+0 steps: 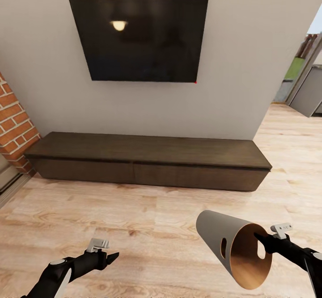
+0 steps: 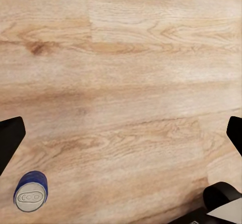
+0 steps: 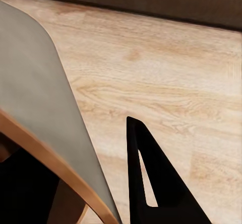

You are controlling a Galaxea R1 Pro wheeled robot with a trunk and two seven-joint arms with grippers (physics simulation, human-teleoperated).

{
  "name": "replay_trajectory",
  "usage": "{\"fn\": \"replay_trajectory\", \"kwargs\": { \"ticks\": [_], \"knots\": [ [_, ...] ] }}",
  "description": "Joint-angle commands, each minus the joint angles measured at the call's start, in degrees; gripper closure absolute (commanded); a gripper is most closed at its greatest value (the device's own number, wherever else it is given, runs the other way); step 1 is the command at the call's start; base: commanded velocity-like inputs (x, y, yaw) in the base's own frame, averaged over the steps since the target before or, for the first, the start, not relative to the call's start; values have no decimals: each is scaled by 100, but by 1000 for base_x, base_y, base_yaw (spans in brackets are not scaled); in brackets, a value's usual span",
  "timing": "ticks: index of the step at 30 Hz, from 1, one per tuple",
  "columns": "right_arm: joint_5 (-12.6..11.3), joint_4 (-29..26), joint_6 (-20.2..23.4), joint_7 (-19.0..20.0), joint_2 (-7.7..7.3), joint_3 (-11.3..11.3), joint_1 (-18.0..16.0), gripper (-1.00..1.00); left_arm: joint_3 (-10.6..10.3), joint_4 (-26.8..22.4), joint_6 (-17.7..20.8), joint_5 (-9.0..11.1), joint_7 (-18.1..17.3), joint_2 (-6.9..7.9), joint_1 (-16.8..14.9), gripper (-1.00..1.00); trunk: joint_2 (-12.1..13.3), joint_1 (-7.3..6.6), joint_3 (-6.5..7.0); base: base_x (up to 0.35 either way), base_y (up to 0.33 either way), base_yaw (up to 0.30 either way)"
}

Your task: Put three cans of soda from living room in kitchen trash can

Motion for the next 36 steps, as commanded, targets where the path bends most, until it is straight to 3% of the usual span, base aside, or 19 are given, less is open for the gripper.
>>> {"fn": "replay_trajectory", "kwargs": {
  "ticks": [1, 18, 36],
  "knots": [
    [-41, -3, 13, 28, 0, -2, -3, 100, 0, 0, -1, 0, -1, -1, 0, -100, 0, 0, -7, 0, 0, 0],
    [-48, -3, 8, 25, 54, -19, -3, 100, -6, 204, -8, 0, -10, -1, -5, -100, 0, 0, -120, 0, 92, -23],
    [-61, -3, 7, 25, 73, -35, -3, 100, -6, 211, -8, 0, -10, -2, -4, -100, 0, 0, -62, 0, 47, -218]
  ]
}}
